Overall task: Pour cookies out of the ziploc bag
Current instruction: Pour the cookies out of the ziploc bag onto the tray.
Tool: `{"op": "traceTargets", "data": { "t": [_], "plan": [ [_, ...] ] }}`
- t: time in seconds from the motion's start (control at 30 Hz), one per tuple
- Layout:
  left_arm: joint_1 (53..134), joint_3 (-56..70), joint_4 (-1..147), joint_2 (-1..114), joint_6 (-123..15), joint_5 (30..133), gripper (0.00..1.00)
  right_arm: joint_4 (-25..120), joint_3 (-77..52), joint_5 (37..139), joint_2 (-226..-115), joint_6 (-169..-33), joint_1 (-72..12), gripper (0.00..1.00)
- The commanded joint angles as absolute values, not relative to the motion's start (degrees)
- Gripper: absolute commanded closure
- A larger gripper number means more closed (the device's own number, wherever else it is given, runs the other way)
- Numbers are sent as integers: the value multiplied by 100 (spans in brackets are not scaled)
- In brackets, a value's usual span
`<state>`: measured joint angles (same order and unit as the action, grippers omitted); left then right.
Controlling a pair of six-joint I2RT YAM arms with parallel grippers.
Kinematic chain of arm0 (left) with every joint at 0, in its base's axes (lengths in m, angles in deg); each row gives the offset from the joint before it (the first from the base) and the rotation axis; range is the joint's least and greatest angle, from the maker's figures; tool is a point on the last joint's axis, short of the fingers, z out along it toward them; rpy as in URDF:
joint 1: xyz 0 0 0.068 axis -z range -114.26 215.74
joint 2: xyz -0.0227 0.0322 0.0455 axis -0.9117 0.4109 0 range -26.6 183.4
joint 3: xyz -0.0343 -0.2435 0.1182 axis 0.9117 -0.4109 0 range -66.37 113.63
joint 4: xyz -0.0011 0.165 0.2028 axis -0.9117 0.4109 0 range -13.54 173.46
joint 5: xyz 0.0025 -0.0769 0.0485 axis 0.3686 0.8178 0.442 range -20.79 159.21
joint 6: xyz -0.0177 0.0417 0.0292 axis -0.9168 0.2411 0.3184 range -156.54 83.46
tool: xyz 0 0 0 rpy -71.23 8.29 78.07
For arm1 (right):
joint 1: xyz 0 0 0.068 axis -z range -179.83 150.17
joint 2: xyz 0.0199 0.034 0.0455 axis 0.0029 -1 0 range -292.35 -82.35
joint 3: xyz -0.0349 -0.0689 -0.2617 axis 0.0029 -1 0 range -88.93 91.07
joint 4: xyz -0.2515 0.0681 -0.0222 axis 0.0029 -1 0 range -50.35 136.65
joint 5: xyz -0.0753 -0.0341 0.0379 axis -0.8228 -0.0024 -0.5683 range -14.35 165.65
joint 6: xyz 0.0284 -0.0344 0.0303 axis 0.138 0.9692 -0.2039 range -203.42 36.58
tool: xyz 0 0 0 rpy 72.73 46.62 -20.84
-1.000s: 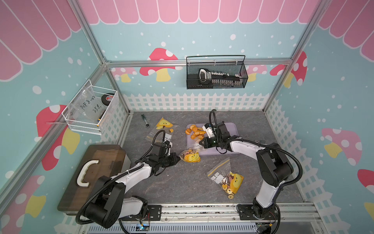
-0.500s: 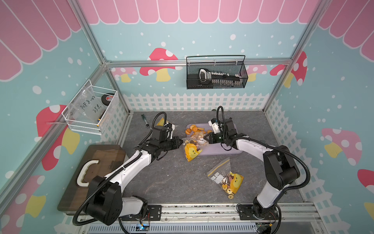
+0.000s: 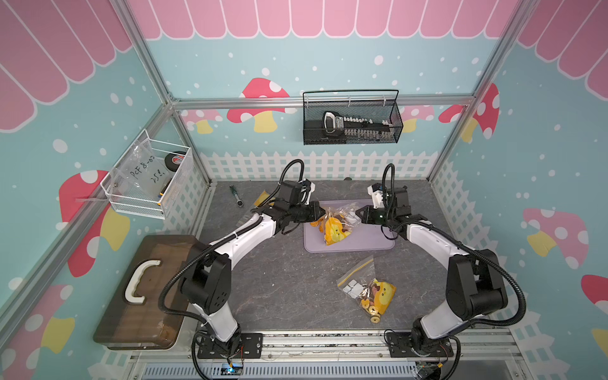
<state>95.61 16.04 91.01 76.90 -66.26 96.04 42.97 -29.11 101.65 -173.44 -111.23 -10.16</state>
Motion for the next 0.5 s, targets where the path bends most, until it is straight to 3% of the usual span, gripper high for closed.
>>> {"op": "traceTargets", "data": {
  "t": [0.0,0.47],
  "plan": [
    [9788,2223,9142,8077,-6517,9769,100,4084,-3179,9973,-17284,-11096,-843,100],
    [10298,3947,9569,9316,-6511,9764,100,4085,-3043,10079,-18072,-11273,-369,100]
  ]
}}
